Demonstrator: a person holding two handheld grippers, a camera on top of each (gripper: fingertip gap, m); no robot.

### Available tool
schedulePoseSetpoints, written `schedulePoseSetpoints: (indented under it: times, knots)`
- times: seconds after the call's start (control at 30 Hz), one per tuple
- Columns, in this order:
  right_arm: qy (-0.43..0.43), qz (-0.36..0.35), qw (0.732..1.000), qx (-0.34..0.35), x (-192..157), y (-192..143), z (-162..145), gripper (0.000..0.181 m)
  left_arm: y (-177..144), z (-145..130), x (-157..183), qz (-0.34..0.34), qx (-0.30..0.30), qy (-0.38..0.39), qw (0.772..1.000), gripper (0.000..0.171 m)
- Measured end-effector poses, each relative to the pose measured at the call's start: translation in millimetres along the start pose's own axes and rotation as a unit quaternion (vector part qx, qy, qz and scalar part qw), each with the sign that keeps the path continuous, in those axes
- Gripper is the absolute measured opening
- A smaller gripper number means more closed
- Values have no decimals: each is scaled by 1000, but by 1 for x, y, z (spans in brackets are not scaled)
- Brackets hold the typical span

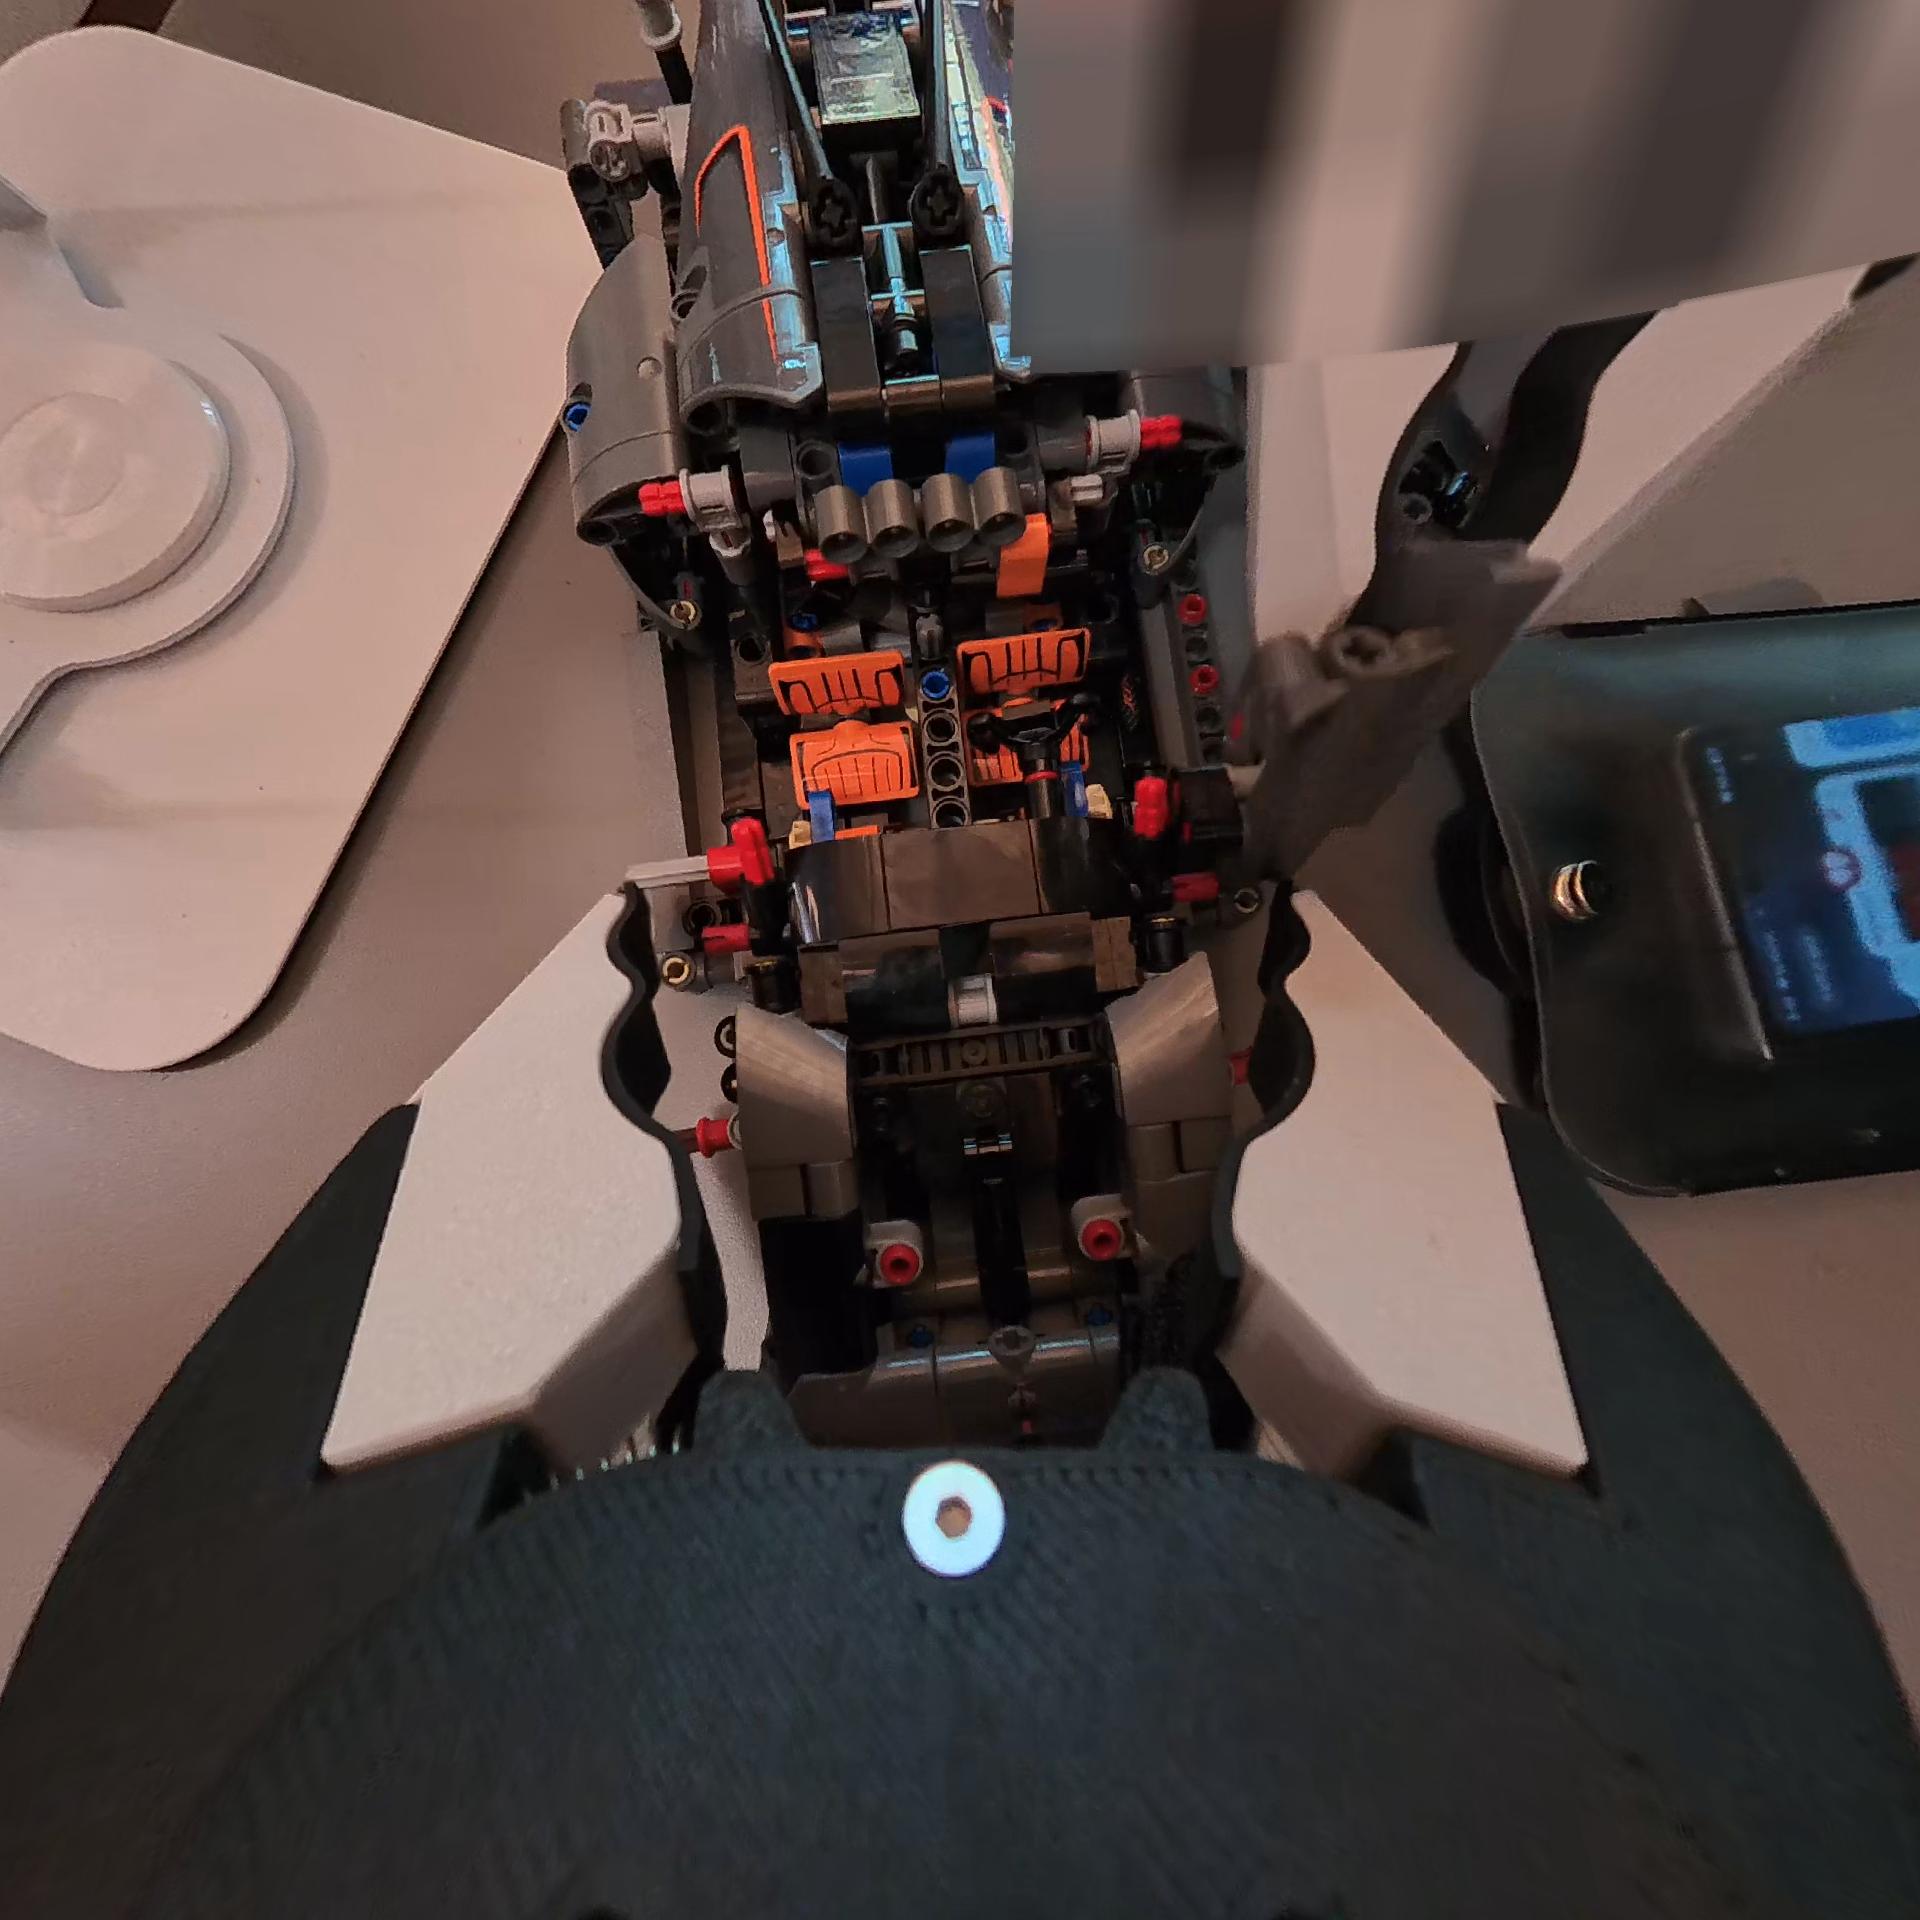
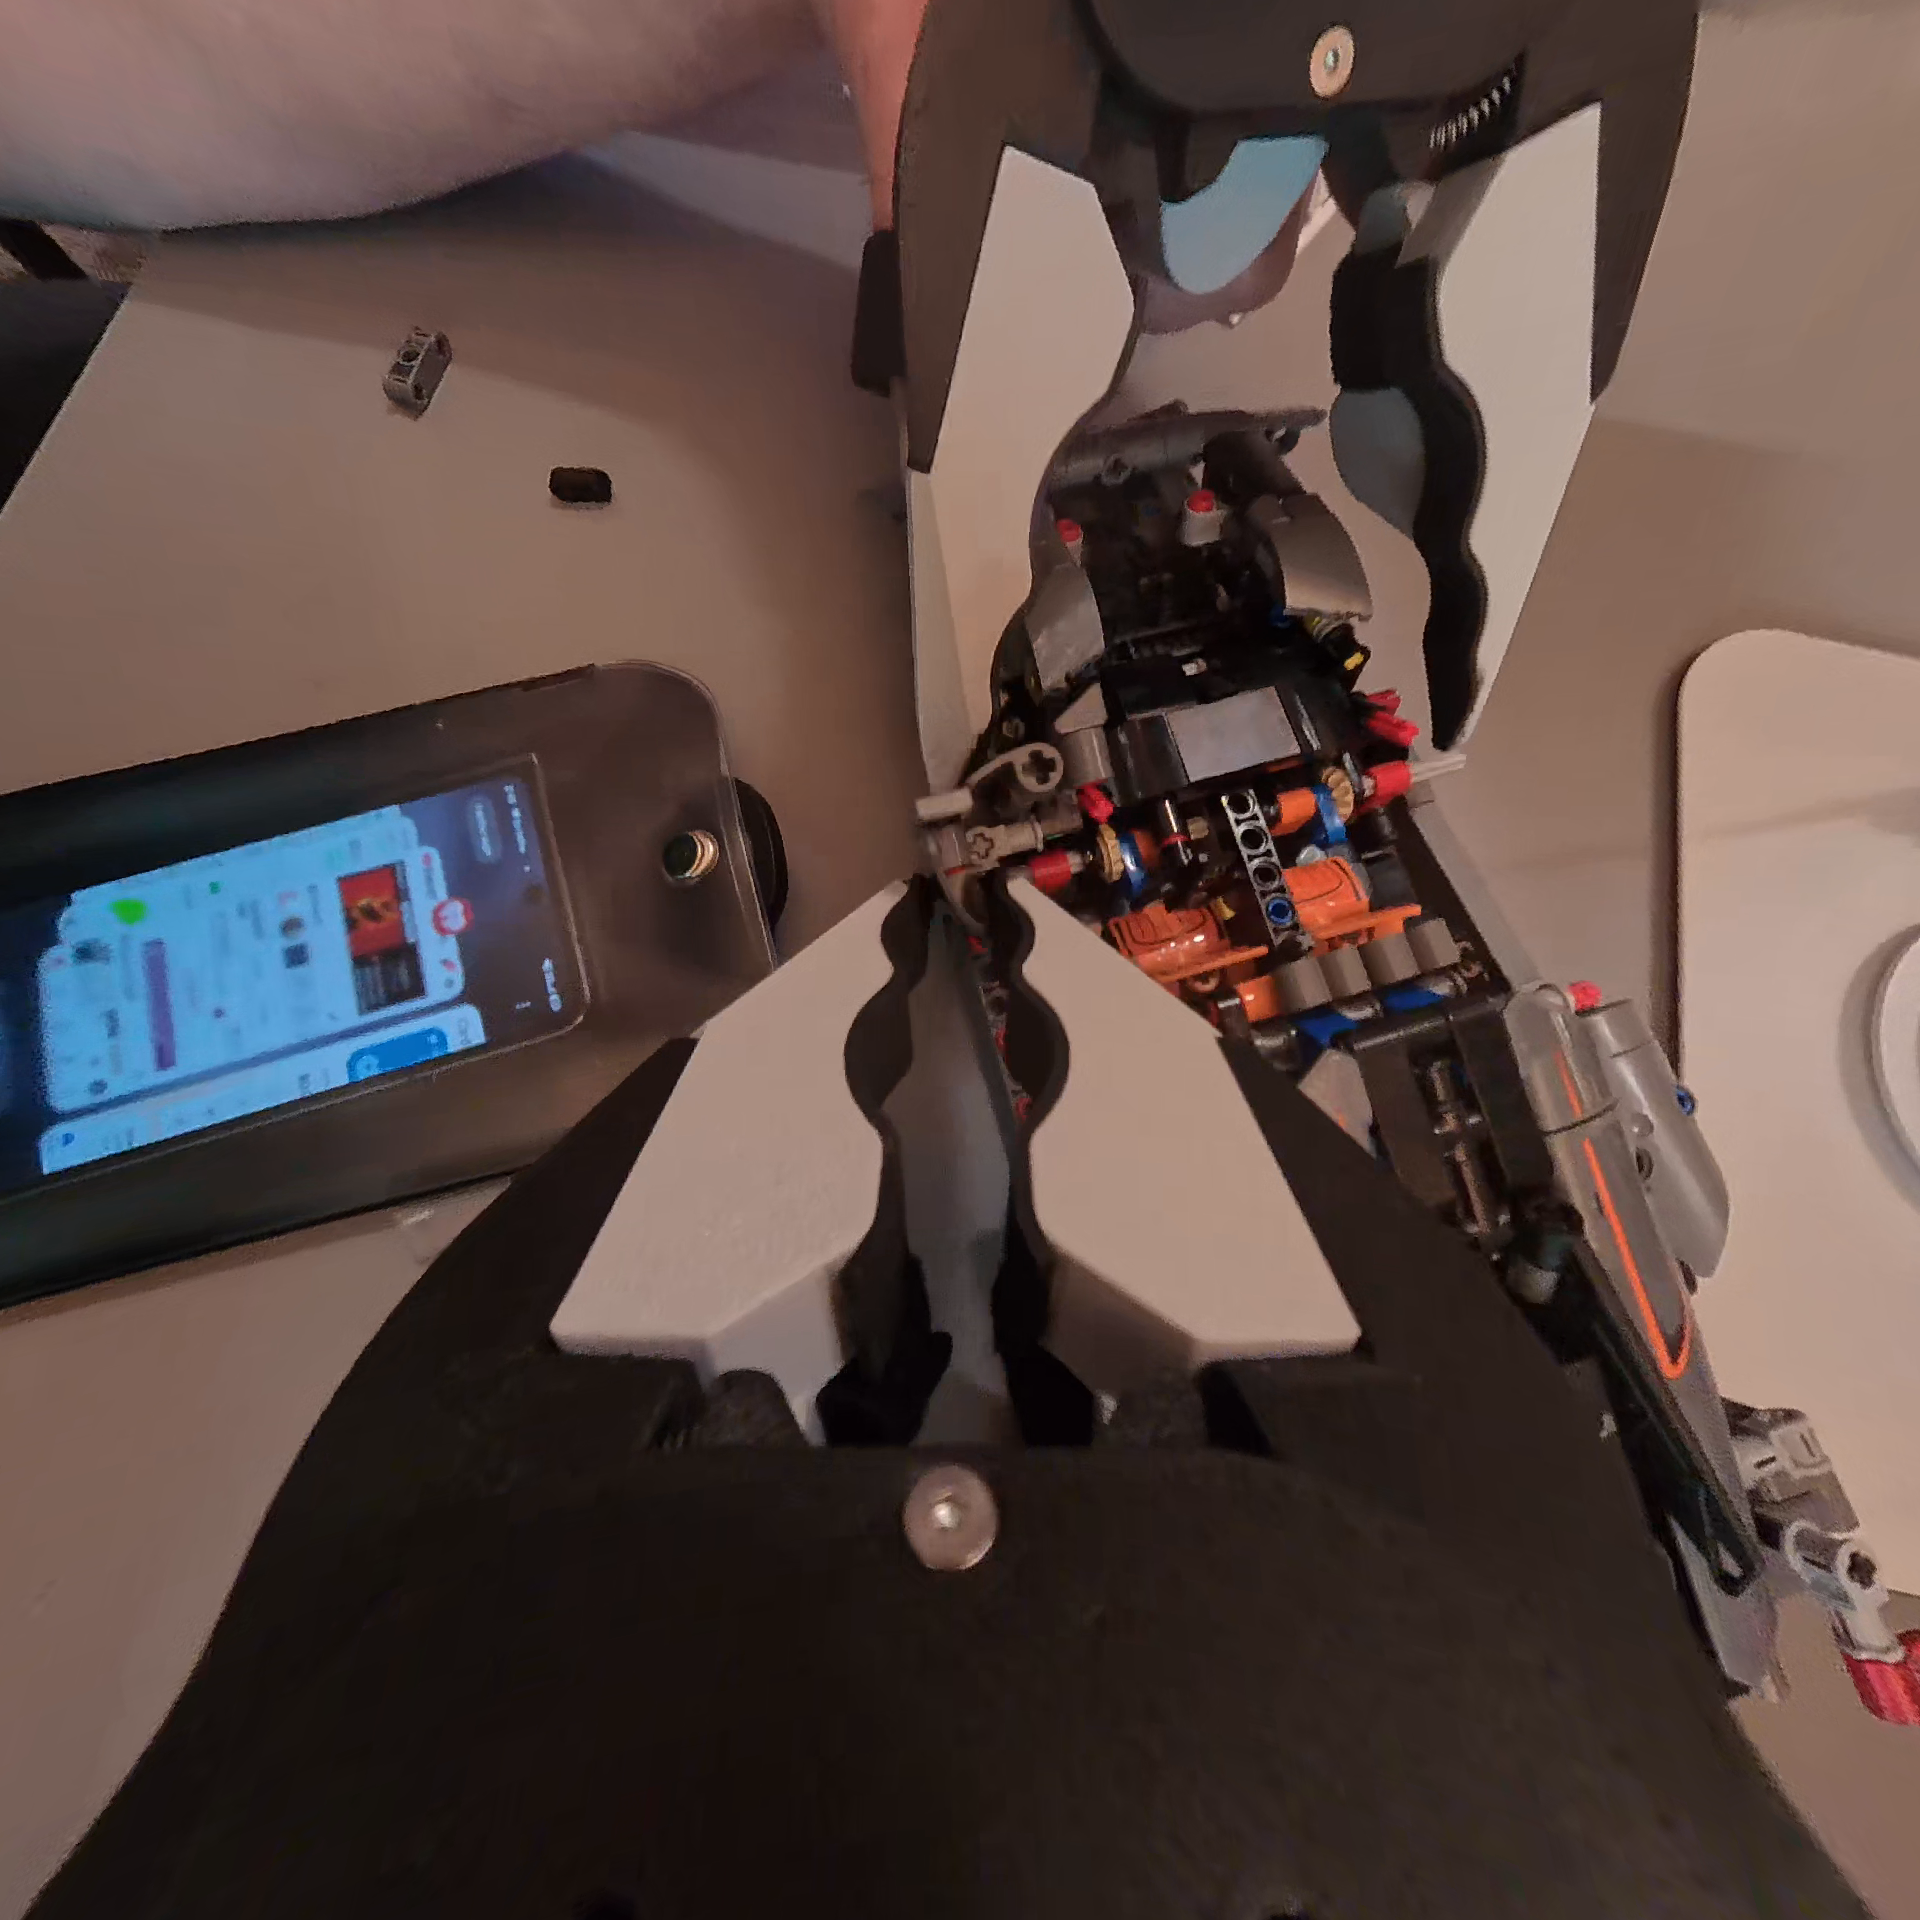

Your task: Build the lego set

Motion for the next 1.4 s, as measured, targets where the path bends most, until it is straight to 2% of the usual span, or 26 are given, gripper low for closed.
schedulePoseSetpoints:
  times: [0.7, 1.07, 1.4]
  knots:
    - [12, 13, 997, -72, 7, -8, -22, 6, -5, -4, 0, -8, -2, -11, 1000, 102]
    - [7, 12, 997, -71, 6, -8, -20, 5, -6, -4, 0, -8, -2, -10, 1000, 101]
    - [-13, -1, 1000, -23, 0, -5, -3, 5, -6, -5, 0, -8, -3, -12, 1000, 99]
Point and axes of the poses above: each gripper's, where its closed fingertips meet, y out along the fingers, z out of its top, x = y × z across the jaws, the point moved 6 cm from there along -y, back along the fingers, and after that the axes turned 13 degrees about x, right-handed, at the moved point
